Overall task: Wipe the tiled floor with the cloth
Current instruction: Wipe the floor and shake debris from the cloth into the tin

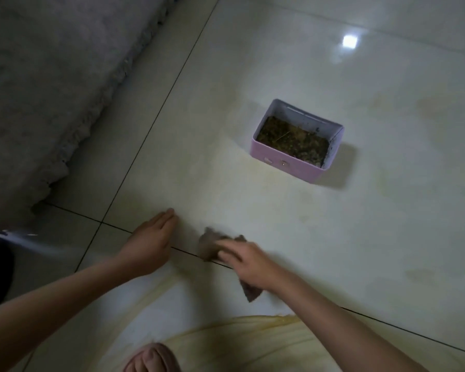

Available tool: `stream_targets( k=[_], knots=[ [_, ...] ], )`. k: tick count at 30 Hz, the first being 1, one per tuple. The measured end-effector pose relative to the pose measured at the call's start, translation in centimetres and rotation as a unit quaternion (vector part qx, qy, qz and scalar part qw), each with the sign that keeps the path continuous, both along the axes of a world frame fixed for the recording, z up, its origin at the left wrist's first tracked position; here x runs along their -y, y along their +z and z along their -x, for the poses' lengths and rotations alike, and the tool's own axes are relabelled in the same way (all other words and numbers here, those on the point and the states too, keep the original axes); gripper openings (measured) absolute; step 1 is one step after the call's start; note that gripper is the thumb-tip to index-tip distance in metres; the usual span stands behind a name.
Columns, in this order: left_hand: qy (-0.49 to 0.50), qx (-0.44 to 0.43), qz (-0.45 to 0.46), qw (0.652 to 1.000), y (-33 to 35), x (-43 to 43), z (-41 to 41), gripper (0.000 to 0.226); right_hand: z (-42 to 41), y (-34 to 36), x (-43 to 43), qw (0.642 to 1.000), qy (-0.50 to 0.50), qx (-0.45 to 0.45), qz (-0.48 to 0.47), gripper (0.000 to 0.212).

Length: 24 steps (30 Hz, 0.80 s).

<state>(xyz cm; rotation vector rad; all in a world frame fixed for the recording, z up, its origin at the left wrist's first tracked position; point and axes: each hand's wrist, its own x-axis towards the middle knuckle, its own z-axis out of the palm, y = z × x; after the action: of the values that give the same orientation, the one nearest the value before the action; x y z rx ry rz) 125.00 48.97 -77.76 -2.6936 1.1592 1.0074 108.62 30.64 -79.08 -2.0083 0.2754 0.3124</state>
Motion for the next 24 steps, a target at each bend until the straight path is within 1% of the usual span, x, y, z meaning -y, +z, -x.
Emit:
stream_targets(
  k=[1,2,3,4,5,6,7,8,9,10,13,14,15,16,18,19,22,24],
  knots=[
    [-0.004,0.002,-0.002,1.0,0.1,0.1,-0.1,0.065,0.6,1.0,0.9,0.995,-0.091,-0.013,-0.029,0.031],
    [-0.004,0.005,0.003,1.0,0.1,0.2,-0.2,0.066,1.3,1.8,2.2,0.98,-0.19,-0.011,-0.047,0.03],
    [-0.003,0.01,0.011,1.0,0.2,0.4,-0.2,0.065,2.2,2.4,3.5,0.96,-0.278,-0.007,-0.035,0.028],
    [-0.001,0.016,0.02,1.0,0.2,0.5,-0.2,0.064,3.3,2.8,4.6,0.939,-0.343,-0.013,0.008,0.031],
    [0.002,0.025,0.029,0.999,0.1,0.6,-0.1,0.062,4.4,2.8,5.2,0.92,-0.384,-0.035,0.071,0.032],
    [0.011,0.031,0.042,0.999,0.0,0.6,0.0,0.06,5.4,2.4,5.5,0.904,-0.397,-0.071,0.138,0.035],
    [0.025,0.033,0.053,0.998,0.0,0.7,0.2,0.058,6.2,1.6,5.3,0.896,-0.374,-0.127,0.205,0.039],
    [0.037,0.032,0.062,0.997,0.0,0.7,0.4,0.057,6.7,0.9,4.2,0.889,-0.329,-0.184,0.26,0.045],
    [0.042,0.033,0.067,0.996,-0.1,0.7,0.6,0.056,6.9,0.1,2.7,0.887,-0.28,-0.225,0.291,0.051],
    [0.045,0.036,0.072,0.996,-0.2,0.7,0.8,0.055,6.7,-0.4,1.2,0.896,-0.242,-0.237,0.289,0.054],
    [0.053,0.045,0.093,0.993,-0.5,0.7,1.2,0.052,5.8,0.1,-0.5,0.941,-0.192,-0.215,0.178,0.055],
    [0.054,0.045,0.097,0.993,-0.5,0.7,1.5,0.05,5.8,0.5,-0.1,0.947,-0.163,-0.226,0.158,0.057],
    [0.056,0.044,0.1,0.992,-0.5,0.6,1.6,0.049,6.0,1.0,0.5,0.947,-0.131,-0.241,0.166,0.059],
    [0.057,0.046,0.101,0.992,-0.4,0.6,1.7,0.051,6.3,1.4,0.9,0.943,-0.098,-0.248,0.2,0.06],
    [0.057,0.047,0.1,0.992,-0.2,0.4,1.7,0.063,6.7,2.0,1.1,0.924,-0.048,-0.249,0.287,0.06],
    [0.06,0.047,0.097,0.992,-0.1,0.3,1.7,0.066,6.5,2.4,0.8,0.916,-0.036,-0.254,0.308,0.061],
    [0.101,0.047,0.11,0.988,0.2,0.0,1.5,0.065,5.3,2.6,-1.0,0.914,-0.035,-0.269,0.303,0.072],
    [0.135,0.048,0.128,0.981,0.4,-0.4,1.5,0.058,3.9,2.3,-2.0,0.92,-0.04,-0.26,0.289,0.082]
  ],
)
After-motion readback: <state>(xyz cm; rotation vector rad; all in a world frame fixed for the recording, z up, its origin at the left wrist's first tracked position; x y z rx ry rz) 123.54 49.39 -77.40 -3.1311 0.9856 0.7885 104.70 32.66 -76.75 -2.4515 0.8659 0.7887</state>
